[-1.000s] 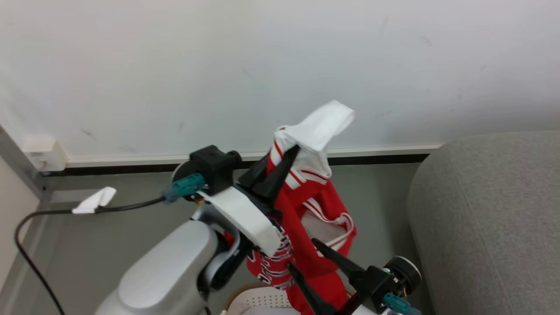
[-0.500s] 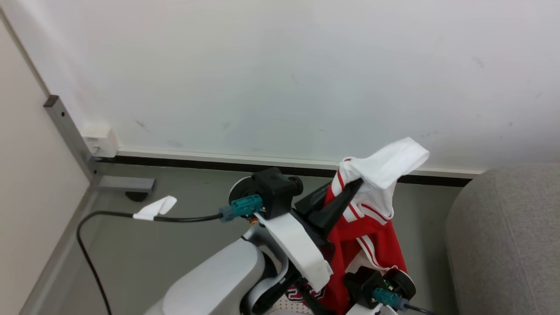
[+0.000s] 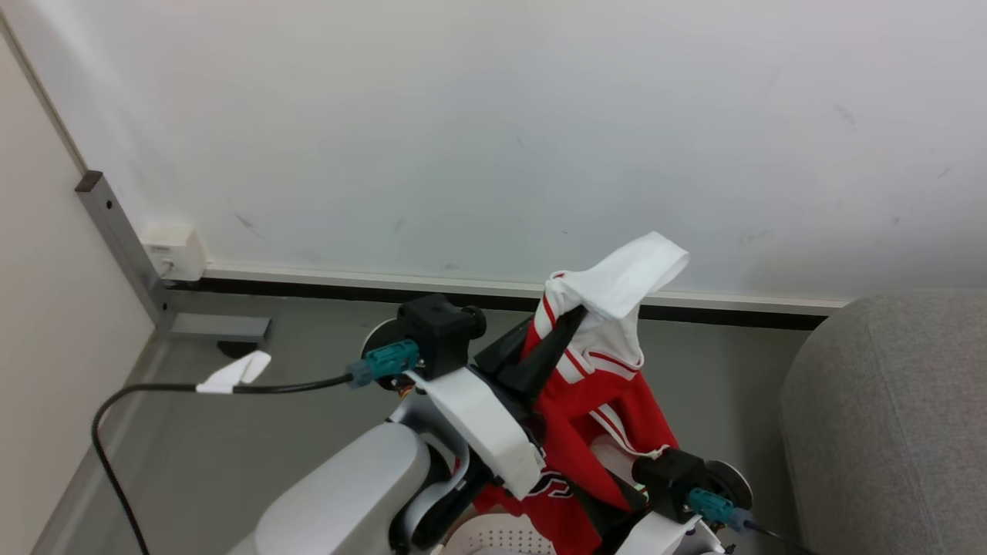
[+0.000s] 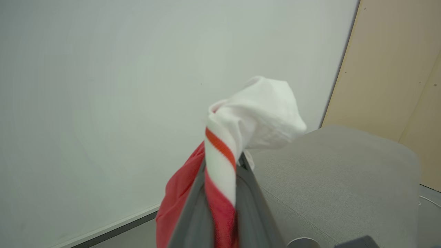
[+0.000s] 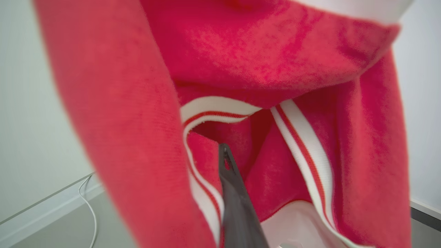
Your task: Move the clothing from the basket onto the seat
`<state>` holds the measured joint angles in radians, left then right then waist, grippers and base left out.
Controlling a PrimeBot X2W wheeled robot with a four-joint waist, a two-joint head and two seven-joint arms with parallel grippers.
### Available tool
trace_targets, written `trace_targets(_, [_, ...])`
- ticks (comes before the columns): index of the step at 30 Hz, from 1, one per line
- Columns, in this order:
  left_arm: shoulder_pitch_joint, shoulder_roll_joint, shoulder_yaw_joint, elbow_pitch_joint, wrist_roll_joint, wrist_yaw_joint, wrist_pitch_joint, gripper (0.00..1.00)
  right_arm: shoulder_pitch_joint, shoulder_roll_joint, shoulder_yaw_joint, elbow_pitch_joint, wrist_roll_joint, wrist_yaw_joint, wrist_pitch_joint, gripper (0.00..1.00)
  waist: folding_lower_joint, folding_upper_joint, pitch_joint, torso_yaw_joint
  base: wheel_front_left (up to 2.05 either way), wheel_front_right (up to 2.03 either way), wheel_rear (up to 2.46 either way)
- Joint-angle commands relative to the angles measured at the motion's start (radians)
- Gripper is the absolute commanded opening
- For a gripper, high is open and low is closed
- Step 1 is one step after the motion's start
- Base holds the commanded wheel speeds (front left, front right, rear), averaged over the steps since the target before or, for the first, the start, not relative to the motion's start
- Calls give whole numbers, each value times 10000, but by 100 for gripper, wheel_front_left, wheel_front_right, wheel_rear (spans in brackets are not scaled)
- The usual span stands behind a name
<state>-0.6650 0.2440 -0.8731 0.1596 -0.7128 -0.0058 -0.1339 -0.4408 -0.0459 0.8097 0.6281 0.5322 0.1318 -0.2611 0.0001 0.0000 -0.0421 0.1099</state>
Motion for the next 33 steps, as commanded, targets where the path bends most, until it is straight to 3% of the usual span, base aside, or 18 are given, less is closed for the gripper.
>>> trace_targets(1, [166, 125, 95, 62, -107, 45, -107, 0, 217, -48, -288, -222, -174, -21, -26, 0, -1, 0, 9, -97, 0, 0, 0])
trace_targets(11, [910, 720, 194, 44, -286, 181, -388, 0, 1313, -51, -2942, -1932, -729, -21, -26, 0, -1, 0, 110, -699, 0, 0, 0])
trace_targets(15, [1081, 781, 61, -159, -240, 140, -359, 0, 1395, -68, -3559, -2234, -887, -21, -26, 0, -1, 0, 165, -896, 0, 0, 0])
trace_targets(16, [1149, 773, 20, -240, -237, 121, -370, 12, 1399, -84, -3719, -2301, -950, -21, -26, 0, -1, 0, 181, -963, 0, 0, 0])
trace_targets(17, [1222, 762, -30, -303, -243, 114, -369, 40, 1393, -97, -3875, -2370, -990, -21, -27, 0, -1, 0, 199, -1035, 0, 0, 0])
trace_targets(18, [1273, 751, -85, -358, -244, 104, -371, 98, 1386, -103, -3997, -2429, -1028, -21, -27, 0, -1, 0, 219, -1107, 0, 0, 0])
trace_targets(33, [1676, 812, -784, -526, 336, -69, -711, 100, 820, -470, -5295, -3317, -949, -22, -24, 0, -1, 0, 711, -3171, 0, 0, 0])
